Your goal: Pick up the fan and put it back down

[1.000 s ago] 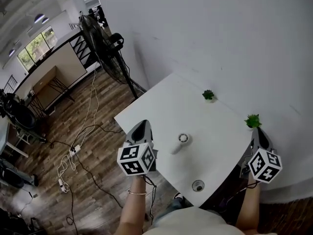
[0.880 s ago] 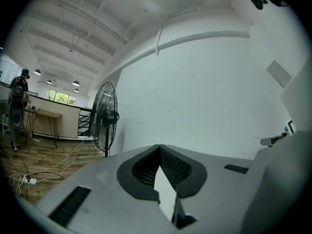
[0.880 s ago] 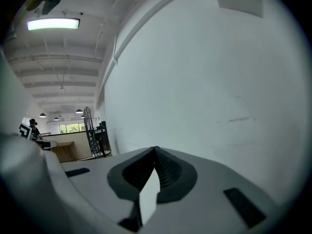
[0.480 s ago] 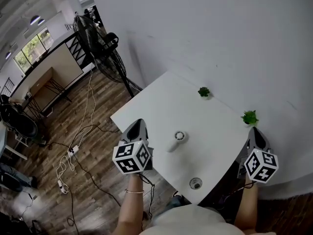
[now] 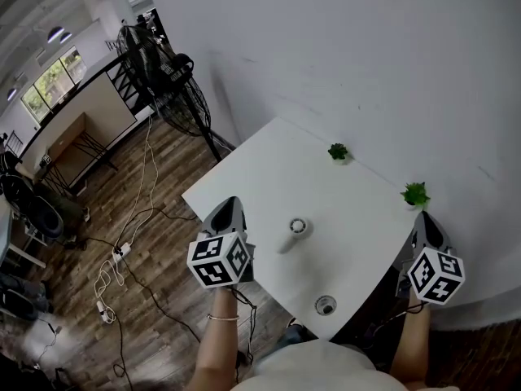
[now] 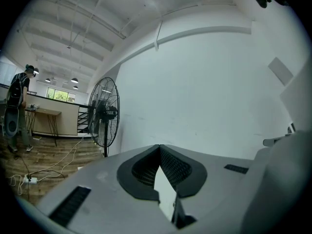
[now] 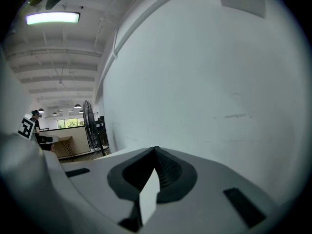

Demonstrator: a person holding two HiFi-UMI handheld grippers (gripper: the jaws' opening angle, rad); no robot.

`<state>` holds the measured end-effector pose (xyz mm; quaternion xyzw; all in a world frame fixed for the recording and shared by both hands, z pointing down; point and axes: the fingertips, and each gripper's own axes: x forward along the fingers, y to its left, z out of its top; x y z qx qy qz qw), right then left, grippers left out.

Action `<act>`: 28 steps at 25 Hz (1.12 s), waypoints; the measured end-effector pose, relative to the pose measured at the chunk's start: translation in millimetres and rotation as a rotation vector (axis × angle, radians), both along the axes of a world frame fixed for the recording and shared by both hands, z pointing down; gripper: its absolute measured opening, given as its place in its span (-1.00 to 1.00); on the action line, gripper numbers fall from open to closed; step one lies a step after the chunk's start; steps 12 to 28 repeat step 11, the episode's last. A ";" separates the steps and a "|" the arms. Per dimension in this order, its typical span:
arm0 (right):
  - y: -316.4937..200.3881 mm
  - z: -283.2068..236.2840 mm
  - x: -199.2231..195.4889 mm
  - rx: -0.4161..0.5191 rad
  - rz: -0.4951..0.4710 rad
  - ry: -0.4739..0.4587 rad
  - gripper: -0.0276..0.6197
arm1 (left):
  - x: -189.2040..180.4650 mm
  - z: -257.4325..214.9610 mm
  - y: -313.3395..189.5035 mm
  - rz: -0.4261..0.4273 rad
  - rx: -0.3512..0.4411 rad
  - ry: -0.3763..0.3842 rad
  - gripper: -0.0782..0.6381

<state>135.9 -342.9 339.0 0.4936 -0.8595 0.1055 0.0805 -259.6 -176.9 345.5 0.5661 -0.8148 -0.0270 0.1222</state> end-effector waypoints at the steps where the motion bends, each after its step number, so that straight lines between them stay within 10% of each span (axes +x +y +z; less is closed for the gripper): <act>1: -0.3 1.0 0.5 -0.004 0.001 -0.003 -0.91 | 0.2 1.1 -0.3 0.002 -0.004 0.000 -0.75; 28: -2.0 6.5 6.1 -0.017 0.013 -0.026 -0.91 | 1.5 12.2 0.1 0.003 -0.030 0.001 -0.75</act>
